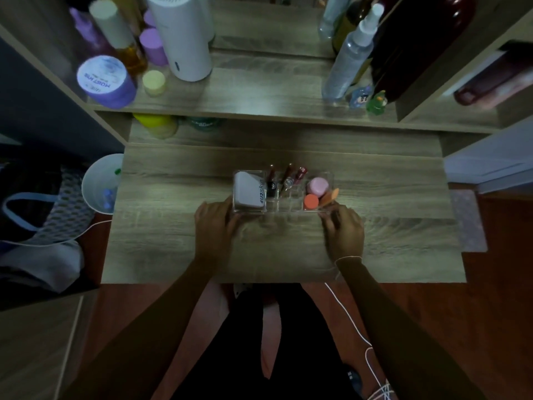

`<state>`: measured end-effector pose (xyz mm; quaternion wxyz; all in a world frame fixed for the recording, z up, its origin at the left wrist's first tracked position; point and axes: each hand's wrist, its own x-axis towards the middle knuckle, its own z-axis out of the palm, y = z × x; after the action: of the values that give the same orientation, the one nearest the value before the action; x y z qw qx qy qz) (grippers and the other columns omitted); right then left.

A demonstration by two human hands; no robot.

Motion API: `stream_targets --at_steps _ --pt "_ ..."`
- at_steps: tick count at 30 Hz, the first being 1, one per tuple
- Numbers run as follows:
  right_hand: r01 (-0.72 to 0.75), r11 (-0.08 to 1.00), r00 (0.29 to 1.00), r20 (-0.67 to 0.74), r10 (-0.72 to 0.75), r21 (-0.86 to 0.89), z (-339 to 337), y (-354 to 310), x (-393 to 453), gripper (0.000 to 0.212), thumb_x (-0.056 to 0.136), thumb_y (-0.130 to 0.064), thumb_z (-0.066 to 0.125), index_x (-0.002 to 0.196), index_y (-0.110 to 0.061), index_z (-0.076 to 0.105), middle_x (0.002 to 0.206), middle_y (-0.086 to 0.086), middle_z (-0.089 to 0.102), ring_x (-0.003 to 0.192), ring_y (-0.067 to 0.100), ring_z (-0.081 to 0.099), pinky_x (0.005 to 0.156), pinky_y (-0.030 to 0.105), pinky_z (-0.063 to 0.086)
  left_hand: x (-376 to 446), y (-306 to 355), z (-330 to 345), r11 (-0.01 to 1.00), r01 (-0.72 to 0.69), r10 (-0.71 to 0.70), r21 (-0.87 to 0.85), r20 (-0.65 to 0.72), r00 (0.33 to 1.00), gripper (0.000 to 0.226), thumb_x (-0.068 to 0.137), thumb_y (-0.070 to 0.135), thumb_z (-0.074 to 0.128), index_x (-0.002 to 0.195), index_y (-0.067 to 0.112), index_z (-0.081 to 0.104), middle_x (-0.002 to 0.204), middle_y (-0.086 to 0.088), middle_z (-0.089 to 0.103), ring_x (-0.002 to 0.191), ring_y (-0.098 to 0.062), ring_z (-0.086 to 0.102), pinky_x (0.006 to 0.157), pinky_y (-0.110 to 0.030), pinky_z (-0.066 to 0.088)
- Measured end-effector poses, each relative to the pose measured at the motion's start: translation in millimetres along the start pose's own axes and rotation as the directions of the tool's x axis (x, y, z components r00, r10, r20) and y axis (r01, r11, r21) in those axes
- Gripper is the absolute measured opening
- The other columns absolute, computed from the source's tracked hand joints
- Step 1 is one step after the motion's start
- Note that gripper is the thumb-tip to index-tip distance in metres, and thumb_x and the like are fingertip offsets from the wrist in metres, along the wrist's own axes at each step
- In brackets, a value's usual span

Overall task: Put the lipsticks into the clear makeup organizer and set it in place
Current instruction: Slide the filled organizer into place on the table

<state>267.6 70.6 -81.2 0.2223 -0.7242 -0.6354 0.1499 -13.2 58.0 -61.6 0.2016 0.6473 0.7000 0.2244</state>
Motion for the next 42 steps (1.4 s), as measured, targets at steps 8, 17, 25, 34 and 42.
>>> stream_targets --at_steps 8,17,25,34,42 --pt "-0.018 1.000 1.000 0.009 0.018 -0.017 -28.6 38.3 13.0 0.012 0.083 -0.020 0.069 0.091 -0.013 0.062 0.087 0.012 0.068 0.083 0.030 0.059 0.081 0.041 0.048 9.7 34.6 25.3 0.999 -0.033 0.032 0.021 0.039 0.999 0.031 0.089 0.018 0.063 0.117 0.007 0.059 0.090 -0.011 0.067 0.091 -0.029 0.059 0.102 -0.050 0.033" --pt "-0.015 0.999 0.996 0.084 0.017 -0.029 -59.0 84.9 41.1 0.015 0.082 -0.017 0.070 0.095 -0.010 0.067 0.094 0.014 0.072 0.091 0.033 0.062 0.087 0.043 0.049 21.7 77.2 61.9 0.997 -0.040 0.038 0.063 0.038 0.999 0.029 0.087 0.017 0.062 0.115 0.007 0.058 0.096 -0.015 0.067 0.093 -0.031 0.059 0.101 -0.050 0.034" --pt "0.056 0.998 0.997 0.062 -0.054 -0.042 -85.1 116.7 61.7 0.015 0.087 -0.019 0.062 0.093 -0.007 0.066 0.093 0.016 0.071 0.089 0.032 0.063 0.090 0.041 0.045 32.5 115.9 88.6 0.999 -0.027 0.025 0.047 0.039 0.999 0.028 0.092 0.023 0.055 0.117 0.009 0.057 0.104 -0.015 0.067 0.100 -0.031 0.058 0.105 -0.048 0.031" --pt "0.055 0.998 0.997 0.060 -0.052 -0.044 -99.9 146.1 75.8 0.012 0.089 -0.021 0.064 0.097 -0.012 0.066 0.097 0.011 0.071 0.094 0.025 0.063 0.091 0.038 0.045 44.9 143.6 105.2 0.998 -0.043 0.040 0.048 0.080 0.996 0.032 0.092 0.023 0.059 0.121 0.010 0.057 0.108 -0.014 0.067 0.103 -0.029 0.057 0.107 -0.048 0.030" --pt "0.055 0.997 0.995 0.080 -0.051 -0.058 -108.8 163.6 86.9 0.018 0.090 -0.023 0.061 0.102 -0.010 0.066 0.103 0.012 0.070 0.099 0.026 0.063 0.093 0.045 0.047 50.2 157.3 118.7 0.998 -0.056 0.054 0.017 0.083 0.995 0.034 0.093 0.029 0.057 0.122 0.011 0.056 0.112 -0.013 0.066 0.107 -0.028 0.056 0.107 -0.049 0.030"
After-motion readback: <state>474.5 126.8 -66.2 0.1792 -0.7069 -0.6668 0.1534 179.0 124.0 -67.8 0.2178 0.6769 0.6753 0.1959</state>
